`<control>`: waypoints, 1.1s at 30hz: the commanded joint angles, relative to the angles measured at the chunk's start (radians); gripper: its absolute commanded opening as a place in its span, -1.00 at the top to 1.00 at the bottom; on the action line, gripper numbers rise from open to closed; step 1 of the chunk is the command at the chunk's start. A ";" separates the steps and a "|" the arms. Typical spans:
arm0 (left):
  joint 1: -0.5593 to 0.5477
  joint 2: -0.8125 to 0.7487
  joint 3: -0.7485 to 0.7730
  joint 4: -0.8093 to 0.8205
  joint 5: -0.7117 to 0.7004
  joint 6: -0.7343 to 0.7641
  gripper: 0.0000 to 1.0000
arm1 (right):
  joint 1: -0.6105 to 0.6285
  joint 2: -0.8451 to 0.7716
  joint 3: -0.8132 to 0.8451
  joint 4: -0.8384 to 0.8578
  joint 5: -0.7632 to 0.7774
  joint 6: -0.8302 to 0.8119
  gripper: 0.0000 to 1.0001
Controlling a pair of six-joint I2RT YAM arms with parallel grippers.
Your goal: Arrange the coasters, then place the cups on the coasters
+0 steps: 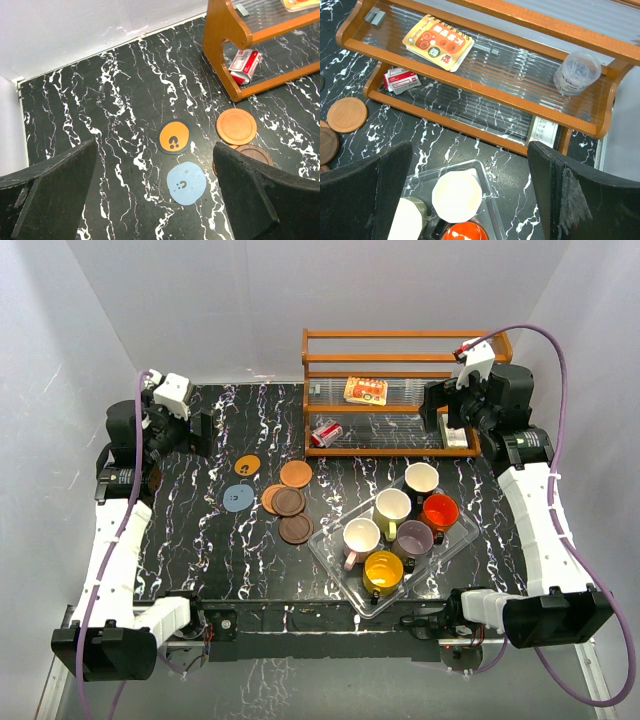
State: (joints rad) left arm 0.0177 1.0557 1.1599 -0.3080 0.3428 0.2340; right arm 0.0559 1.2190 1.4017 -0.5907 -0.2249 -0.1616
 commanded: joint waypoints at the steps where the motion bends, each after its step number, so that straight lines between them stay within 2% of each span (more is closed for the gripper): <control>1: 0.003 0.010 -0.033 -0.070 0.142 0.126 -0.97 | -0.005 0.012 0.049 -0.005 -0.071 -0.059 -0.97; 6: -0.003 0.054 -0.104 -0.099 0.183 0.225 -0.97 | -0.003 -0.055 -0.136 0.117 -0.132 -0.141 -0.97; 15: -0.040 0.190 -0.207 0.031 0.153 0.237 -0.97 | -0.003 -0.120 -0.394 0.286 -0.332 -0.182 -0.97; 22: -0.104 0.406 -0.187 0.148 0.086 0.212 -0.97 | -0.003 -0.135 -0.430 0.278 -0.345 -0.188 -0.97; 29: -0.166 0.640 -0.106 0.168 0.002 0.215 -0.93 | -0.002 -0.113 -0.420 0.257 -0.352 -0.184 -0.97; 33: -0.183 0.711 -0.069 0.178 -0.062 0.198 -0.93 | -0.003 -0.100 -0.416 0.250 -0.356 -0.185 -0.97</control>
State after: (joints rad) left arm -0.1490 1.7432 1.0313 -0.1600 0.3450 0.4435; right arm 0.0559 1.1137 0.9672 -0.3847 -0.5571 -0.3386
